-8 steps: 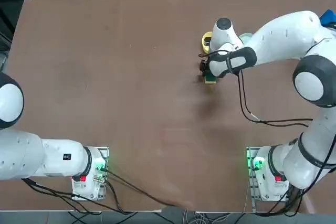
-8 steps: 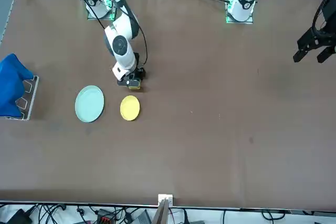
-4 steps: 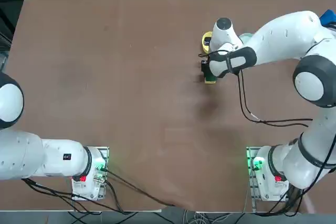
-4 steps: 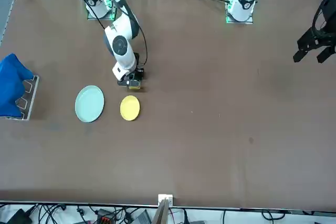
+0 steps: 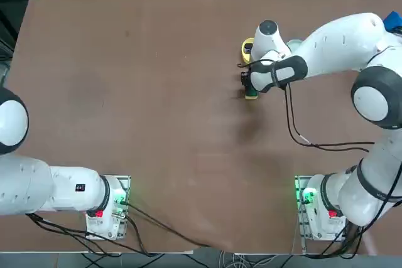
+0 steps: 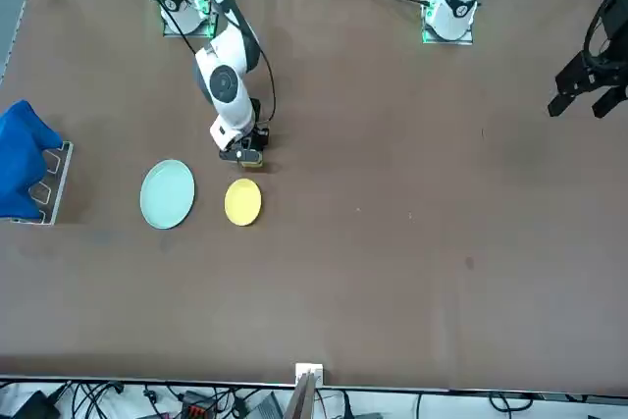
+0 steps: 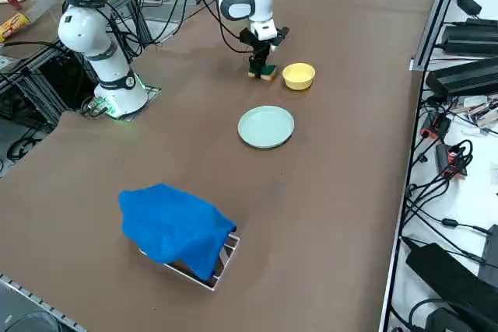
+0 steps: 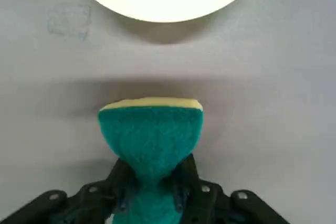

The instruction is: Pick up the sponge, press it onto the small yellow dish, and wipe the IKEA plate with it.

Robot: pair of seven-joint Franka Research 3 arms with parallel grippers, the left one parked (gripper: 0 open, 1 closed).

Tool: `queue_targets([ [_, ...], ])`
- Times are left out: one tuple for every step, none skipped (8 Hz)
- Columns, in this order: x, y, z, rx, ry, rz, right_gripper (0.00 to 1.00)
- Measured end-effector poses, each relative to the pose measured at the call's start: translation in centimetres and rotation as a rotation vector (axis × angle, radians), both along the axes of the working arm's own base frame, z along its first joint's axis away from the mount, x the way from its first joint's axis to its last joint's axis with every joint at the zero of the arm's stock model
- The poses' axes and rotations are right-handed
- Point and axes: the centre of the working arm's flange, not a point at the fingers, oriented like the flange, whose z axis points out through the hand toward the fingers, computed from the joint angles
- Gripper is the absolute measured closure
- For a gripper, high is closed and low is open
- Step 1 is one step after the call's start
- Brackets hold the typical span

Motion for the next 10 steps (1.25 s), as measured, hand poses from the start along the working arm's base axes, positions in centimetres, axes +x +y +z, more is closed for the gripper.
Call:
queue_targets([
  [0.0,0.0,0.0,0.000,-0.001,0.000,0.63],
  [0.1,0.0,0.1,0.000,-0.001,-0.001,0.64],
  [0.1,-0.1,0.2,0.000,-0.002,-0.002,0.64],
  [0.3,-0.1,0.6,0.002,-0.008,-0.007,0.64],
  [0.5,-0.1,1.3,0.008,-0.019,-0.010,0.64],
  [0.7,0.0,2.3,0.013,-0.031,-0.011,0.63],
  [0.8,0.1,3.5,0.018,-0.041,-0.011,0.63],
  [1.0,0.2,4.6,0.024,-0.054,-0.012,0.63],
  [1.2,0.3,5.6,0.033,-0.070,-0.012,0.63],
  [1.4,0.4,6.7,0.042,-0.086,-0.012,0.63],
])
